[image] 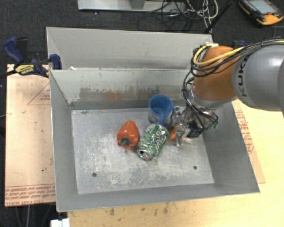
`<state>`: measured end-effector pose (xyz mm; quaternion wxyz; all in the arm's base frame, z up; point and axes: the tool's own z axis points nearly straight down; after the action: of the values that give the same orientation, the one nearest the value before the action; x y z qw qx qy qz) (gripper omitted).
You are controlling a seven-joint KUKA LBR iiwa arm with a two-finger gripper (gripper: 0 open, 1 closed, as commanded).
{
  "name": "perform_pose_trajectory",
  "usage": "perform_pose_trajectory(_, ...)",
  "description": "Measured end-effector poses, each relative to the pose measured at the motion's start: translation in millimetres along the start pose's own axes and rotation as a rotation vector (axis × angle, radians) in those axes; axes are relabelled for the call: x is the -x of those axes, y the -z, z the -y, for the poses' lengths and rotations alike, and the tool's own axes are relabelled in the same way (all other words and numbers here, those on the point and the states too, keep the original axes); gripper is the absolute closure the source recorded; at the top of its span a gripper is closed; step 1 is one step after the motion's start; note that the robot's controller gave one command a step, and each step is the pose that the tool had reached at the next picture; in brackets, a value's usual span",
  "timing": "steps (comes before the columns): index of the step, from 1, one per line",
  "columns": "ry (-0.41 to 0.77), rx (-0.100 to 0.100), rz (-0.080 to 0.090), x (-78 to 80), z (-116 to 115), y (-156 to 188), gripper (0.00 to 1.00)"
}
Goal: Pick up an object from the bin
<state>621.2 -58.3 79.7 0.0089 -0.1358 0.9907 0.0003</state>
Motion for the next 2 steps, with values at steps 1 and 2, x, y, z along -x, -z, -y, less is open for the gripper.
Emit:
perform_pose_trajectory(1, 0.001, 0.004, -0.015, -2.9, -1.1, 8.9, 1.0)
perform_pose_trajectory(2, 0.001, 0.005, -0.022, -4.0, -1.4, 29.1, 1.0)
